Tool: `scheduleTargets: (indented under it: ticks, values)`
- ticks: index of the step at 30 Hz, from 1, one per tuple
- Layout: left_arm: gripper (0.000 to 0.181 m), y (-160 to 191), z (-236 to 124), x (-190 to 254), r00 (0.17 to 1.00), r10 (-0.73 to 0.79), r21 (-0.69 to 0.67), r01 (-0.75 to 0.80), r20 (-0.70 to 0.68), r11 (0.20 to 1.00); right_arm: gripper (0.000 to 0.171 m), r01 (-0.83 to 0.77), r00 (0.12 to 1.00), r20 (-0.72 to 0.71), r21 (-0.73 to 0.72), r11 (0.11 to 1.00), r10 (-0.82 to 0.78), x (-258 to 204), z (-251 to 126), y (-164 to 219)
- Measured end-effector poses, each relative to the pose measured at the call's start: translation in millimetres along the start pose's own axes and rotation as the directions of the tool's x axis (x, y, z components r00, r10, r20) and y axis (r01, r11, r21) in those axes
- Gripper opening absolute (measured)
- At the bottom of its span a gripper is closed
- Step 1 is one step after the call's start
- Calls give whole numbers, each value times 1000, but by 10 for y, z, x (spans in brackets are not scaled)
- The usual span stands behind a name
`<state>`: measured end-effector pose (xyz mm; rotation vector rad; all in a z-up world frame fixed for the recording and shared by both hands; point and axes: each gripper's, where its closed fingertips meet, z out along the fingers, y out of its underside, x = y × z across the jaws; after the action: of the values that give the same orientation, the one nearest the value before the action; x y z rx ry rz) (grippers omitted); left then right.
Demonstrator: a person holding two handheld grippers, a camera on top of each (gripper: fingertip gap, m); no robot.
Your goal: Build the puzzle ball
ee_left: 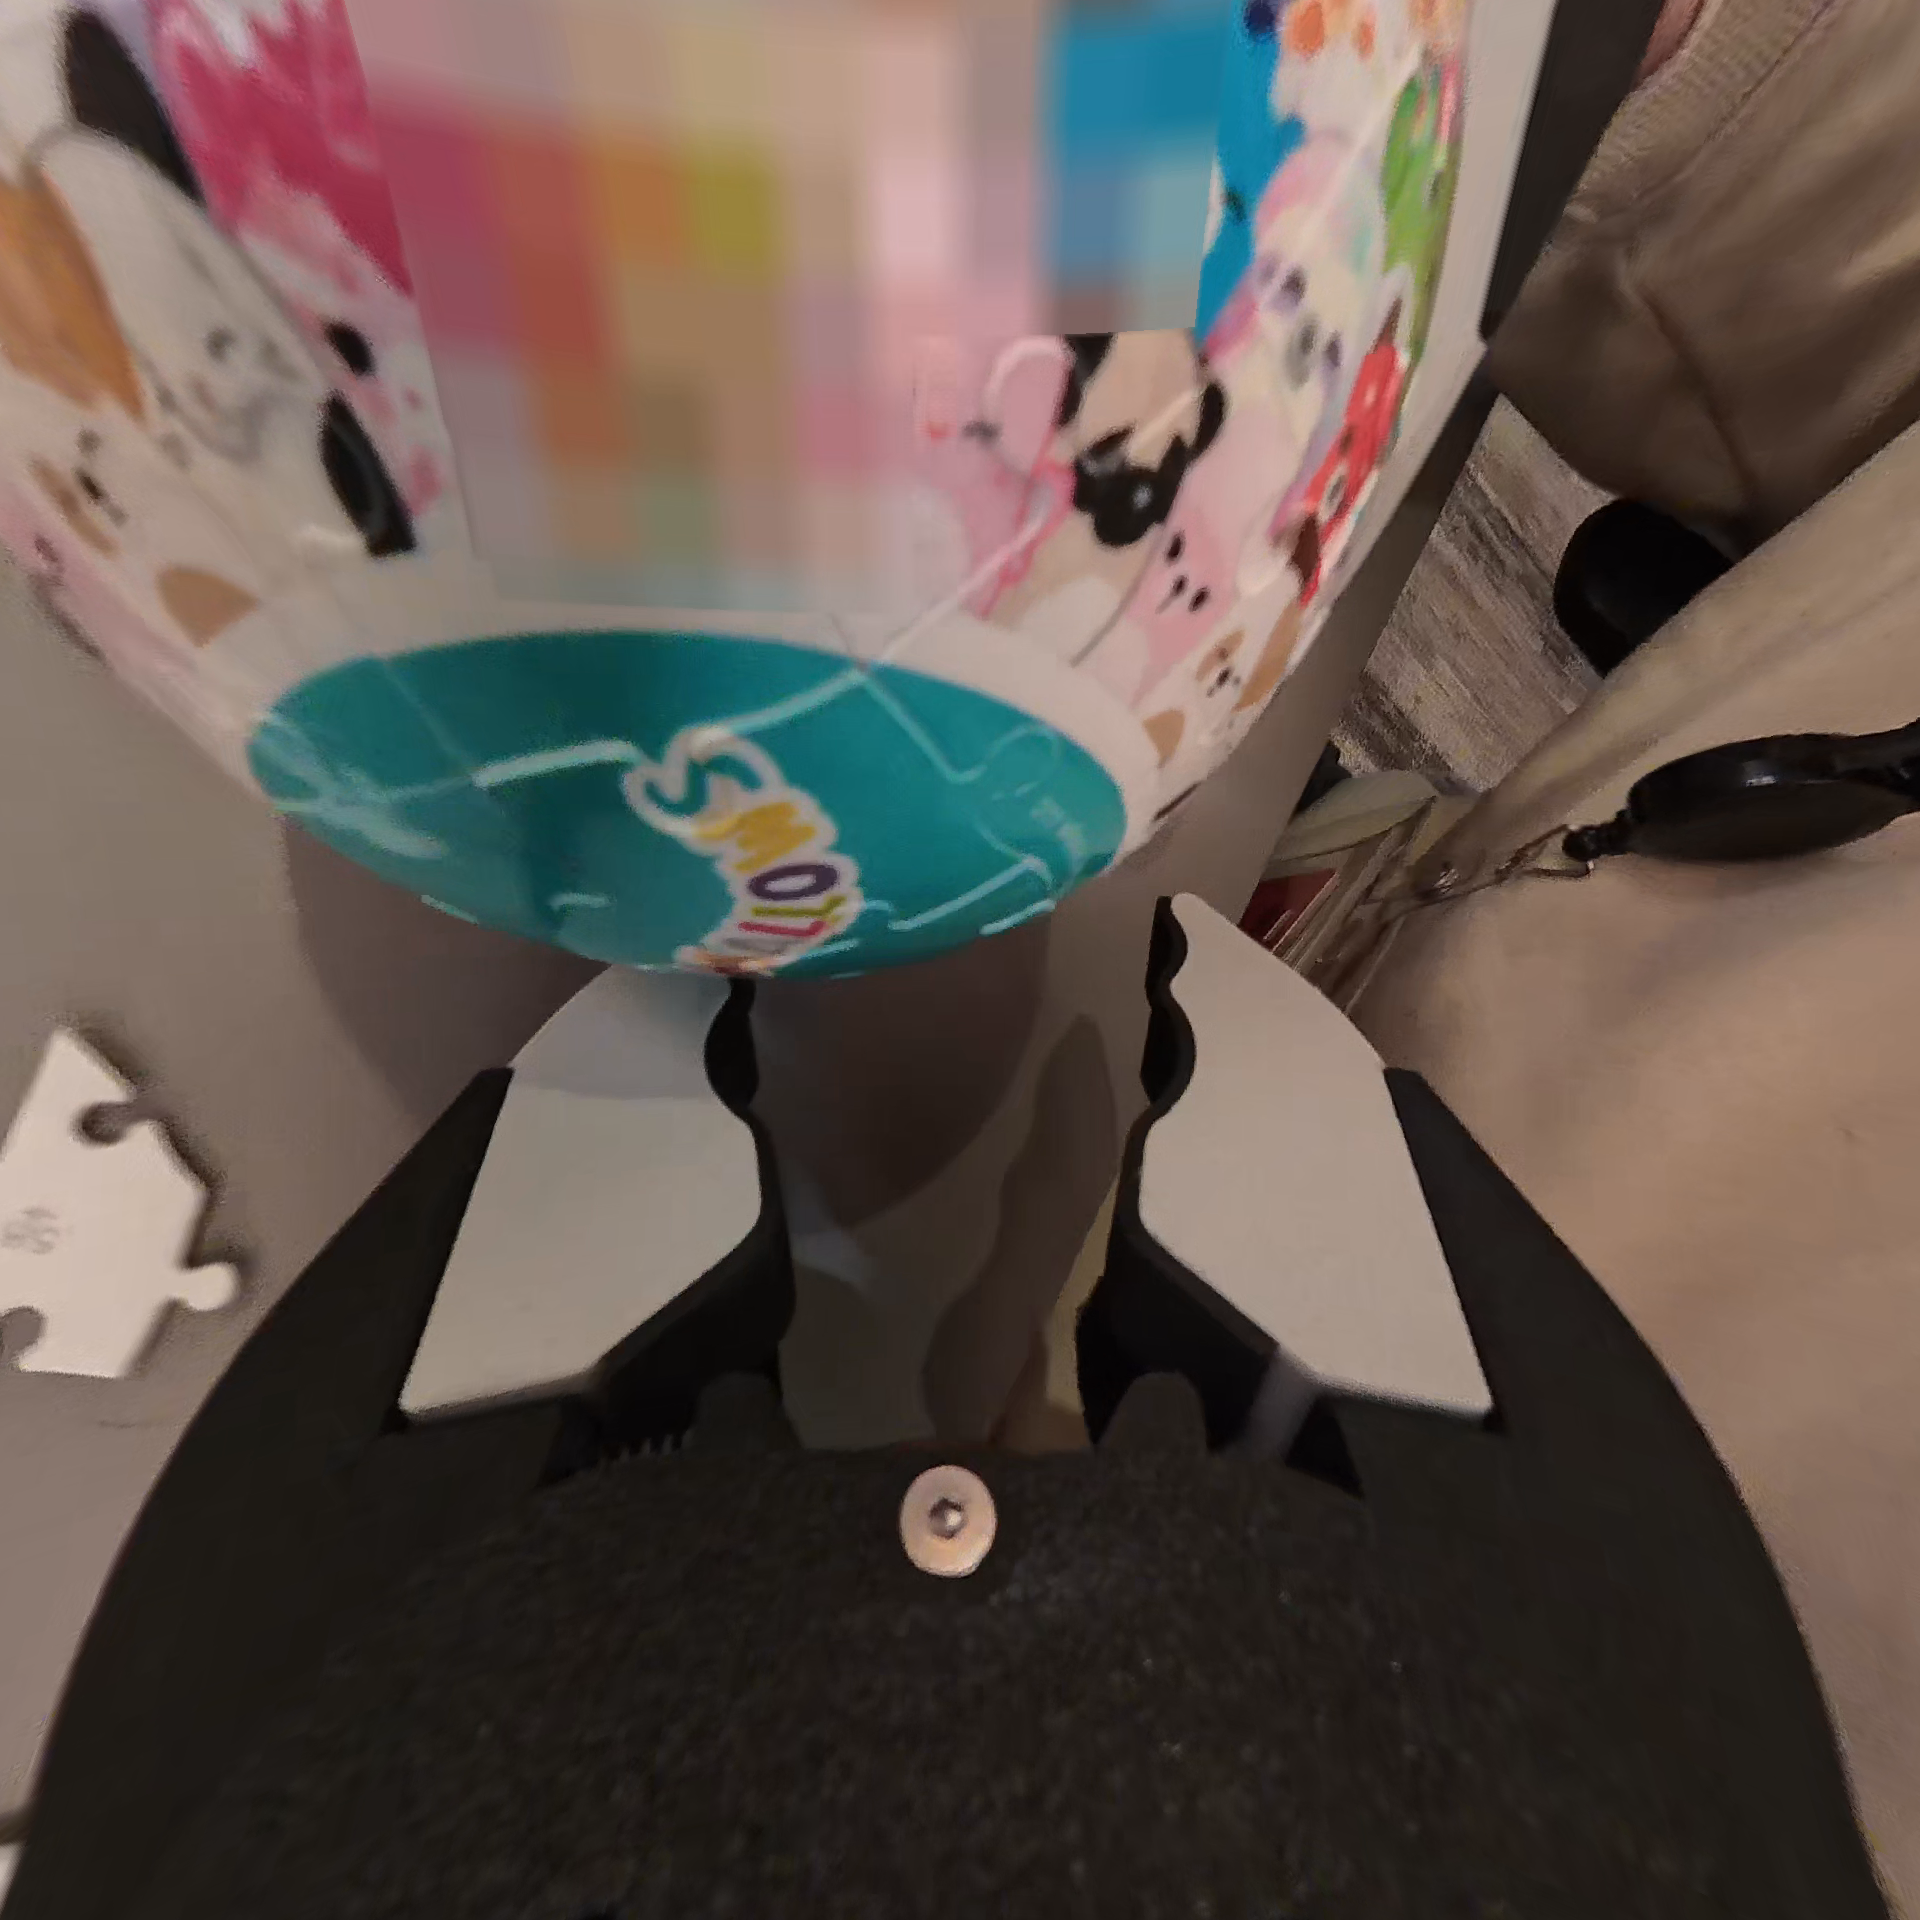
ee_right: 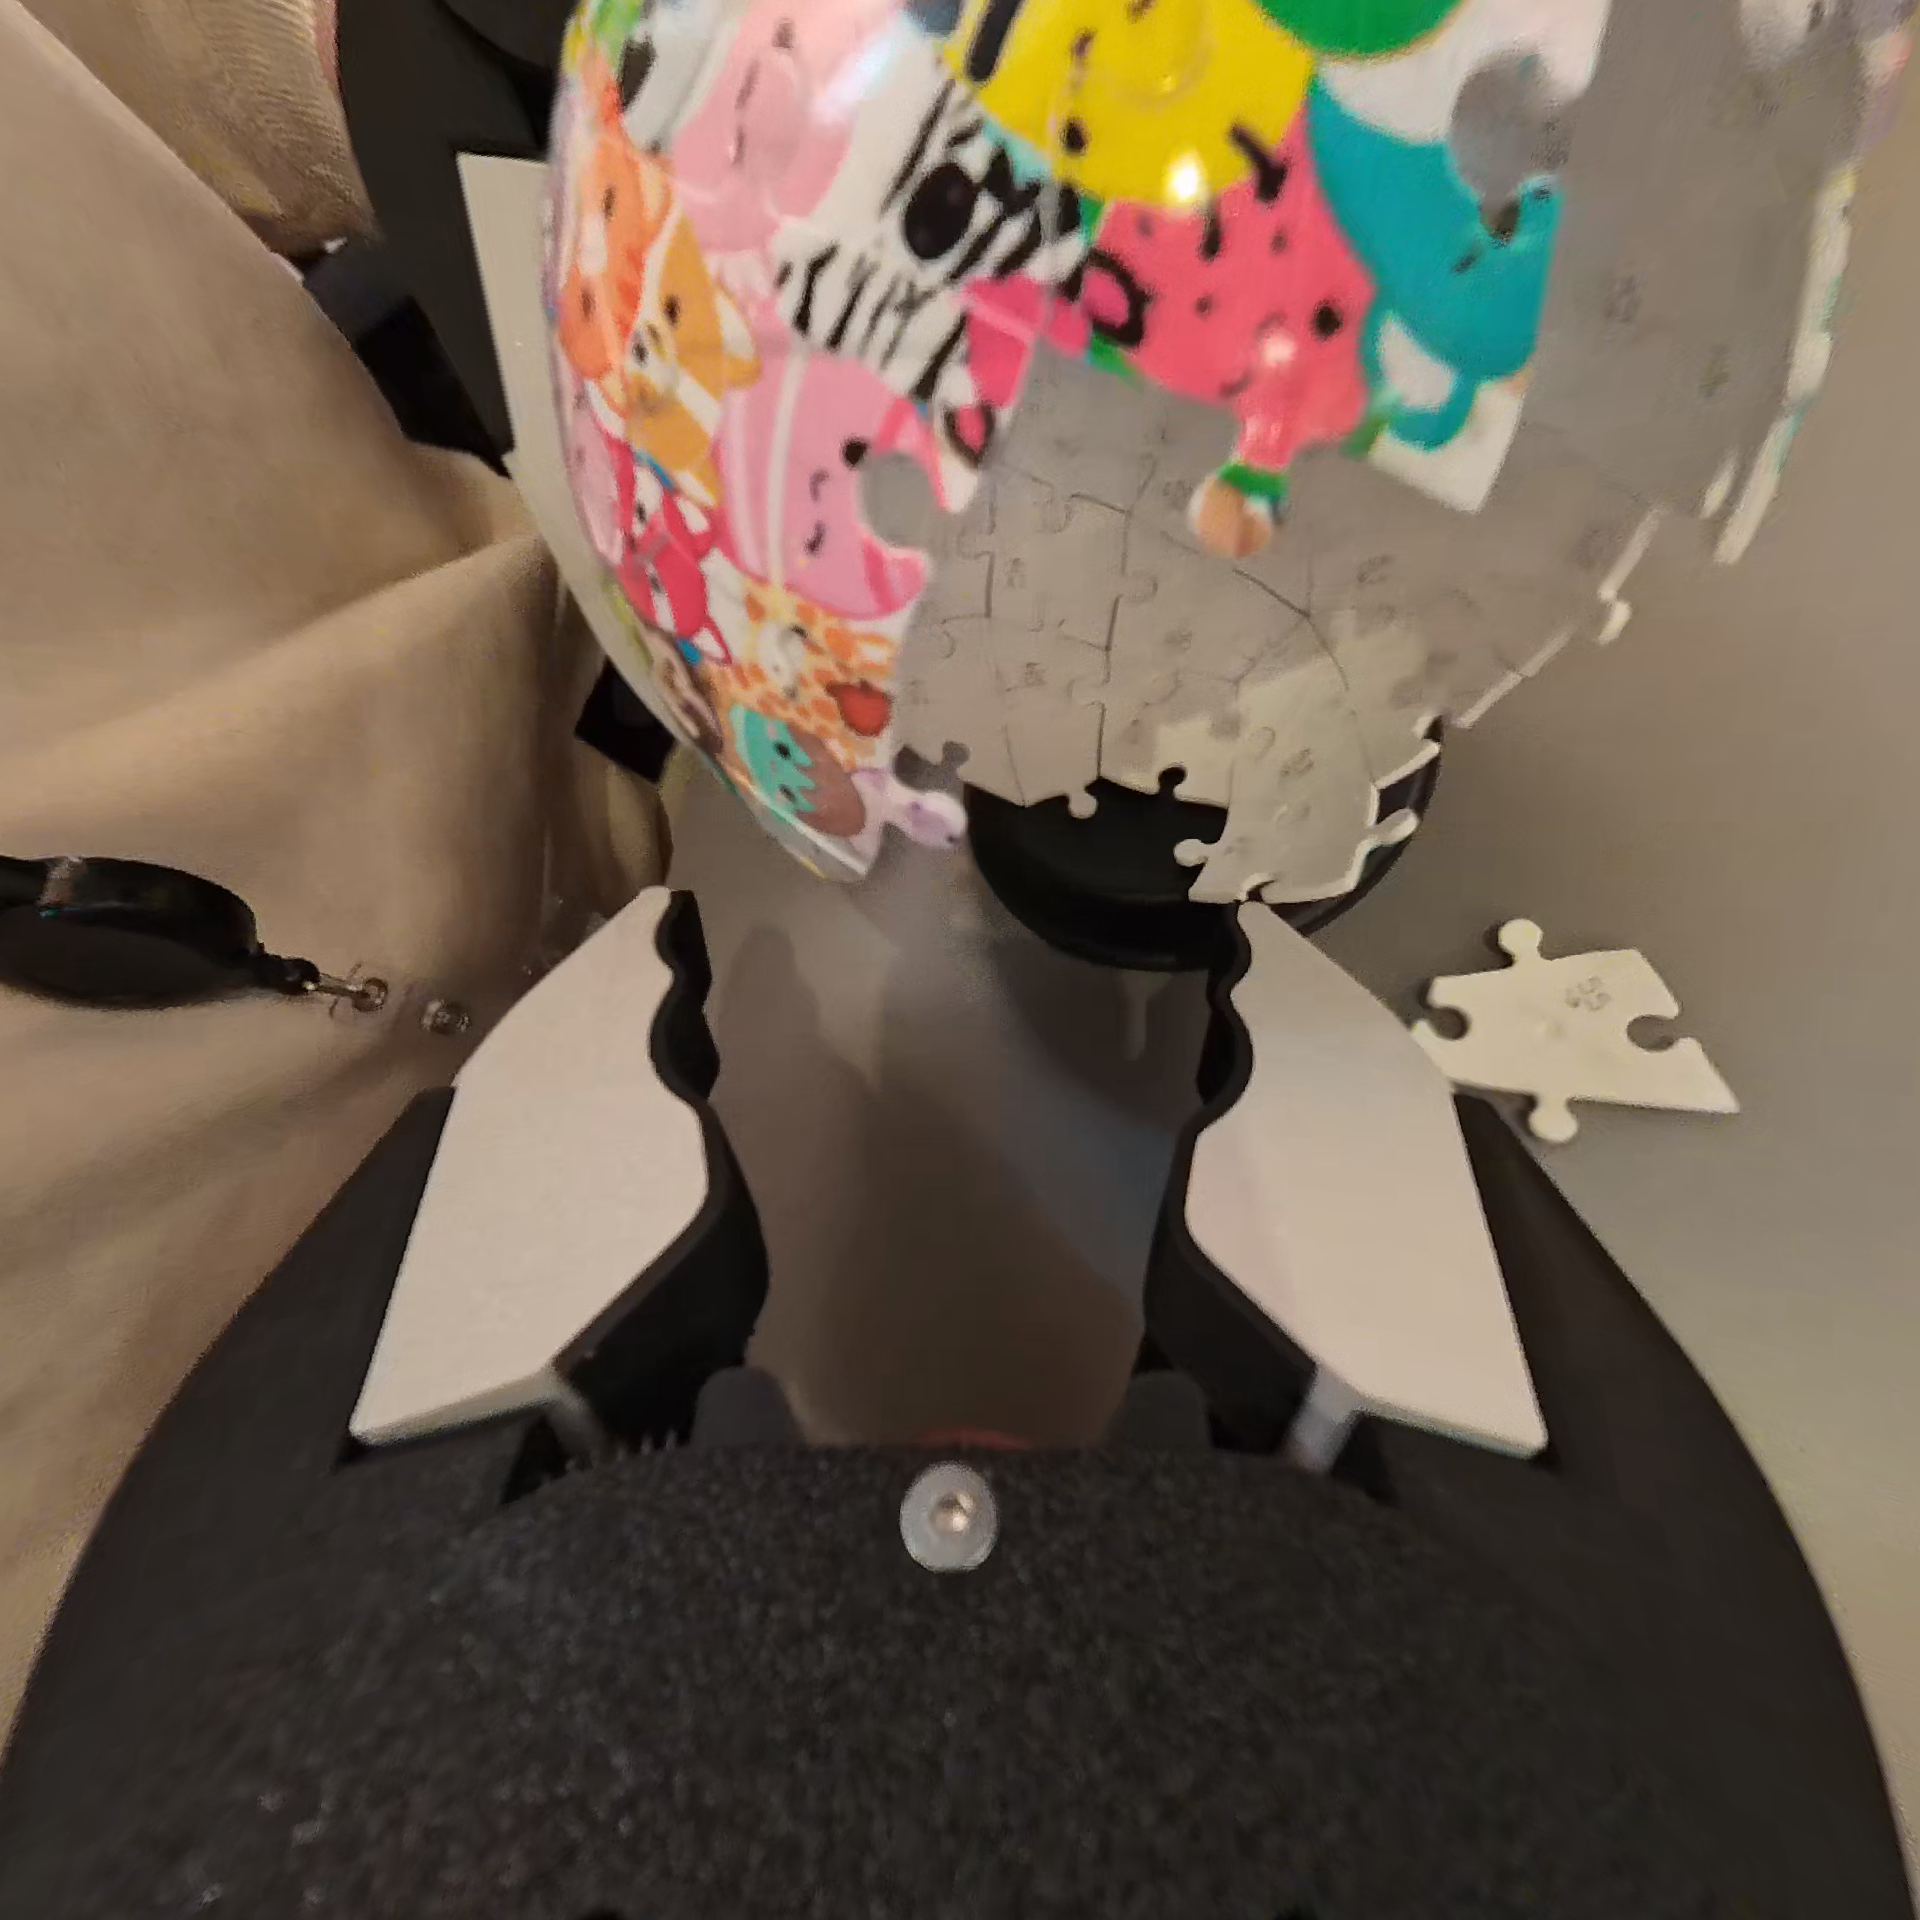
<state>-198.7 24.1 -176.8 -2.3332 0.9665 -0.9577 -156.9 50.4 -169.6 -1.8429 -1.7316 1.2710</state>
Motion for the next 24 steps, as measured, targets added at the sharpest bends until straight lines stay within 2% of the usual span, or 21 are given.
scheduleTargets:
  ticks: [8,20,24]
  values:
    - [78,-95,-67,-250,991,105,-86,-112,-77,990,91,-114,985,-116,94,989,124,-28,54,-47]
    - [84,-236,-157,-611,965,208,-158,-233,-157,960,91,-210,960,-154,167,963,236,-3,188,-194]
    - [86,-199,-199,-644,956,248,-173,-274,-158,946,90,-214,953,-184,153,965,241,-74,121,-105]
